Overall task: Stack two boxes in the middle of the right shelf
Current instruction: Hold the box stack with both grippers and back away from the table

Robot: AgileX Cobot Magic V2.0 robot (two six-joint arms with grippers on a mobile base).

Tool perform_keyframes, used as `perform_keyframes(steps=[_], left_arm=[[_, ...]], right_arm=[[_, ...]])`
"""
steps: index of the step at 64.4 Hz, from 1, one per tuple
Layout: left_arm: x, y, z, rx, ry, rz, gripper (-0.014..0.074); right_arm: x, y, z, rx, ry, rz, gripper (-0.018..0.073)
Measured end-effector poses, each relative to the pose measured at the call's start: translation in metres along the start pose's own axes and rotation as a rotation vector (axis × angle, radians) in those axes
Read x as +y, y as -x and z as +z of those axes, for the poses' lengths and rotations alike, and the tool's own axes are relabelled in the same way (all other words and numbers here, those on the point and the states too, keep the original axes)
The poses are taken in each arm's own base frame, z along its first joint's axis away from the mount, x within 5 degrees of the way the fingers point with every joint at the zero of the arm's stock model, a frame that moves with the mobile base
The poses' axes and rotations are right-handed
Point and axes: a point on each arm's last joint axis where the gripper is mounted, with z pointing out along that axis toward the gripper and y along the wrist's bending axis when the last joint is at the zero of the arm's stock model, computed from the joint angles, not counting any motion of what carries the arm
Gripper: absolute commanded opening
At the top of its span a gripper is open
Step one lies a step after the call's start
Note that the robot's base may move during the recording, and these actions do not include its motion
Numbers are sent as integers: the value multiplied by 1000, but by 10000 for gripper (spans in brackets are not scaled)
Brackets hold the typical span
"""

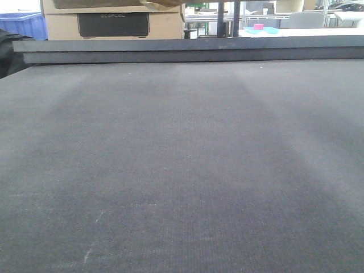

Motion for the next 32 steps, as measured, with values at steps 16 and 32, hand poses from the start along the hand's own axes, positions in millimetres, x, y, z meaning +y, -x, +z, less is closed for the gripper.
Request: perform_keyframes(steps=[16, 32], left_arm=[[0, 0, 0, 0, 0, 0, -111], [0, 0, 0, 0, 0, 0, -111]], right_arm=[[0, 0, 0, 0, 0, -2, -154], [0, 0, 0, 0, 0, -2, -154]])
